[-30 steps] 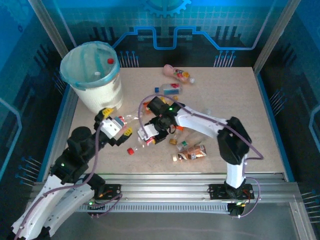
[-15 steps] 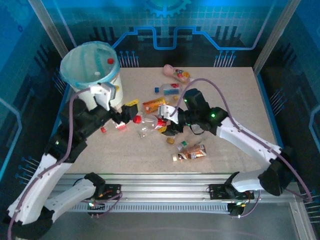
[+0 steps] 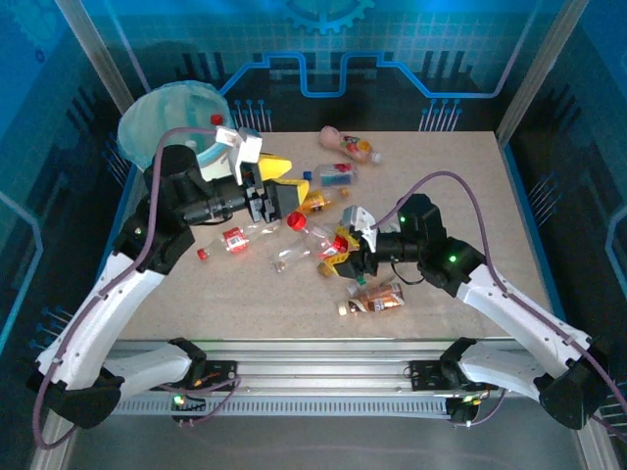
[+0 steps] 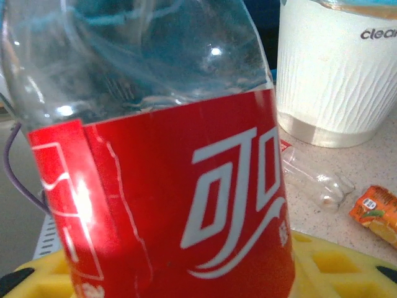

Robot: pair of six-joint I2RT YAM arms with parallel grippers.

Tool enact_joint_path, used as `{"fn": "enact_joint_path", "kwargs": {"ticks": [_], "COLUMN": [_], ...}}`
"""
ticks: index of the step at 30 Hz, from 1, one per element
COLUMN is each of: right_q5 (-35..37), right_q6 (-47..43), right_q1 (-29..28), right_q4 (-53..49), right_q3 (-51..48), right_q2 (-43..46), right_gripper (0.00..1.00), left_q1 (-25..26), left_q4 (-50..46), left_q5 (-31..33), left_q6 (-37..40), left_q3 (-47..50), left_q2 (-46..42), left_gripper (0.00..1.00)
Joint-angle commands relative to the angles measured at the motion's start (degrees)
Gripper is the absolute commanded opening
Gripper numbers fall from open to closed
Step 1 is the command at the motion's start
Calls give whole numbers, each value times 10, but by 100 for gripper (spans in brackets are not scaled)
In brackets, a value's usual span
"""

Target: Put the plastic bottles in the bin

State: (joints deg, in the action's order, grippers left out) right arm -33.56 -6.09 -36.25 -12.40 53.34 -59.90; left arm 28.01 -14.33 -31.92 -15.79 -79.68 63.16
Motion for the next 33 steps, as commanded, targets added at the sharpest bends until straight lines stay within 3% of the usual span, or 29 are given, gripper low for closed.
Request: {"fn": "enact_joint_path", "kwargs": {"ticks": [1,8,21,22,24,26,33], "right_q5": [-17,22,40,43,47,47,36], "right_q6": [56,94,122,122,123,124,123], "right_q1": [13,23,27,27,27,28,28], "right_q4": [6,25,24,24,24,25,29], "right_q3": [15,15,39,39,40,43,58], "right_q2": [20,32,29,29,25,20,-4], "right_gripper": [51,51,50,50,50,50,50], "left_q1": [-3,-3,4,4,6,8,10], "left_q4": [34,27,36,37,38,41,46], "left_q5": [-77,-67,-92,-93,-95,-98,-96], "left_q6": [-22,-8,-15,-15,-17,-17,-15], "left_q3": [0,13,25,25,25,27,28], "left_q2": [1,15,54,55,58,59,65], "left_gripper": [81,75,47,48,60,59,28]}}
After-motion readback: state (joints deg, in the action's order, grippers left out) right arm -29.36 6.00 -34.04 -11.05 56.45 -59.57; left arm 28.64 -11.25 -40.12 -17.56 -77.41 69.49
